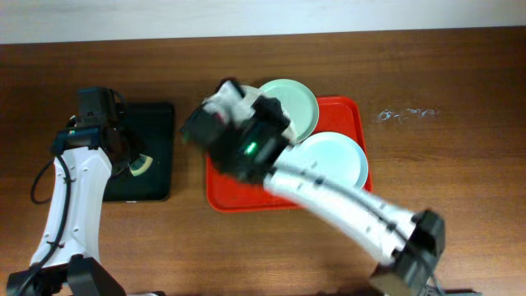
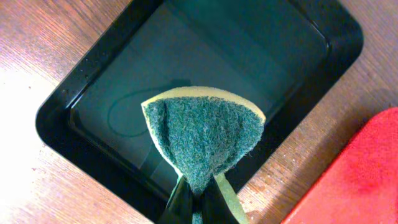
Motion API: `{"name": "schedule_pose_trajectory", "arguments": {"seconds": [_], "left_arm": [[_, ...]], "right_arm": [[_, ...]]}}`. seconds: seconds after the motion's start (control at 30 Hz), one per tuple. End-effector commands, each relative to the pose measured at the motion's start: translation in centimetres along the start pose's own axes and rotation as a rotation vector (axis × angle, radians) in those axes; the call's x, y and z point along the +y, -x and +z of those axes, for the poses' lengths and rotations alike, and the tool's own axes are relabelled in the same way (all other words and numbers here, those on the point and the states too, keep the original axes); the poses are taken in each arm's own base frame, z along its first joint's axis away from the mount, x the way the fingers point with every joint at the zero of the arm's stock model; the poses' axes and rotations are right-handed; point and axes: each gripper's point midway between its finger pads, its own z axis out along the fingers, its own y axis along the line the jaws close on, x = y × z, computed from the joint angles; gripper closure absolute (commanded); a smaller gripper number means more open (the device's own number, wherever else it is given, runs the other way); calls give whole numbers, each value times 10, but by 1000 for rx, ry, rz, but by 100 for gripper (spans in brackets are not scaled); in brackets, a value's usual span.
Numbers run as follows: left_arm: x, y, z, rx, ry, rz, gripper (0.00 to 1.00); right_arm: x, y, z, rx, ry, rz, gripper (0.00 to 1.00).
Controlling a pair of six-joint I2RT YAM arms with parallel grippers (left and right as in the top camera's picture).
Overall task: Clean dirty plates on tray and stack at the side
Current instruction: 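Lift the plate with the right gripper and set it right of the red tray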
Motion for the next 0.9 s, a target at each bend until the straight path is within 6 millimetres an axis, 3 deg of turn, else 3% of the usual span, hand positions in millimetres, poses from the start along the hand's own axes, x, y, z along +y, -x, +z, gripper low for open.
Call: {"name": "schedule_pose_trajectory", "arguments": {"seconds": [0.0,0.07,0.13,0.17,0.2,0.23,0.37,0.4,0.47,0.57,0.63,0.7,0.87], "left_arm": [[-1,2,-2,-2,-12,11,100],[-1,2,-2,-2,-12,11,100],[-1,2,-2,-2,-12,11,100],[-1,2,-2,-2,-12,11,100],[-2,1,-2,1,-18,11,100],[-3,1,-2,5,-25,11,100],[-3,1,-2,6,-25,11,100],[-3,1,-2,6,-25,11,100],[-3,1,-2,5,-25,11,100],[-3,1,-2,4,-25,11,100],[-3,1,-2,5,-25,11,100],[-3,1,-2,5,-25,11,100],[-4,1,-2,2,-27,11,100]], "right_arm": [[71,-41,68,223,746,296,96],[63,-67,97,323,989,491,96],[35,-101,129,391,1067,674,96],[21,-121,144,425,1060,749,96],[-4,-162,169,489,1018,870,96],[-22,-190,184,519,983,953,96],[-76,-275,220,551,851,1193,96],[-97,-308,233,535,784,1277,96],[-118,-341,245,504,706,1352,96],[-129,-363,259,496,609,1394,96],[-128,-388,268,583,461,1432,96],[-129,-391,274,566,434,1440,96],[-129,-390,270,580,443,1442,70]]}}
